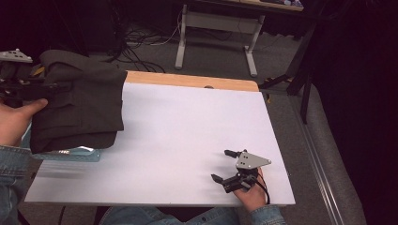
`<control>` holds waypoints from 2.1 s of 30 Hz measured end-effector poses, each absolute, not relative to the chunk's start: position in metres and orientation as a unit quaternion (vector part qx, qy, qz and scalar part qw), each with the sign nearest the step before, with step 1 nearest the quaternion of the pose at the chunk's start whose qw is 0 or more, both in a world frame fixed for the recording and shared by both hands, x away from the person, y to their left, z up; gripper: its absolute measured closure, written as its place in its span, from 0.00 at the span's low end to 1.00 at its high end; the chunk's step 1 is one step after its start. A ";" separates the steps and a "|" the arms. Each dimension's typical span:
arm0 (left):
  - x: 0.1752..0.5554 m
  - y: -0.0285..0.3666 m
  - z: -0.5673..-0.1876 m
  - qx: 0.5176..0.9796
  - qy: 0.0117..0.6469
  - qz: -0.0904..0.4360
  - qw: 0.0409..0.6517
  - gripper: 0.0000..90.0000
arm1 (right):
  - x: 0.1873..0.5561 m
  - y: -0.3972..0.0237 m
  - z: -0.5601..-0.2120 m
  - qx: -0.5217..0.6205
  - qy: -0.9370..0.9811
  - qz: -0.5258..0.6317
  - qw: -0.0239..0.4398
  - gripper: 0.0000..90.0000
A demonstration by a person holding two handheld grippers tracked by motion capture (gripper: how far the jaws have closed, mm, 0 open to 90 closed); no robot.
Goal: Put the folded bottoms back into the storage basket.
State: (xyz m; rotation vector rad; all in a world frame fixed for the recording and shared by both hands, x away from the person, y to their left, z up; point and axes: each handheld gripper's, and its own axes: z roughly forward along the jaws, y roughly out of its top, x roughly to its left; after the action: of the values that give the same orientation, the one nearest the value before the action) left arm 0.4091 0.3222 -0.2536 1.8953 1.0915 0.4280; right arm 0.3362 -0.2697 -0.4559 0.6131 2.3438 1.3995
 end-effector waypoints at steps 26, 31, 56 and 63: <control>0.438 0.353 -0.289 0.772 0.468 0.141 0.406 0.79 | 0.336 -0.269 -0.456 0.215 0.827 0.491 0.170 0.01; 0.447 0.355 -0.297 0.775 0.471 0.139 0.396 0.79 | 0.336 -0.269 -0.456 0.215 0.827 0.491 0.171 0.01; 0.482 0.375 -0.337 0.773 0.511 0.121 0.356 0.73 | 0.336 -0.269 -0.456 0.215 0.828 0.489 0.171 0.01; 0.489 0.377 -0.343 0.776 0.516 0.124 0.340 0.70 | 0.336 -0.268 -0.457 0.215 0.829 0.488 0.172 0.01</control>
State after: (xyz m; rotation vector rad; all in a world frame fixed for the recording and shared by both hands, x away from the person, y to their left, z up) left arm 0.4890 0.3769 -0.3432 2.0205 1.3428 0.3220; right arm 0.3362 -0.2684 -0.4566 0.6109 2.3521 1.3845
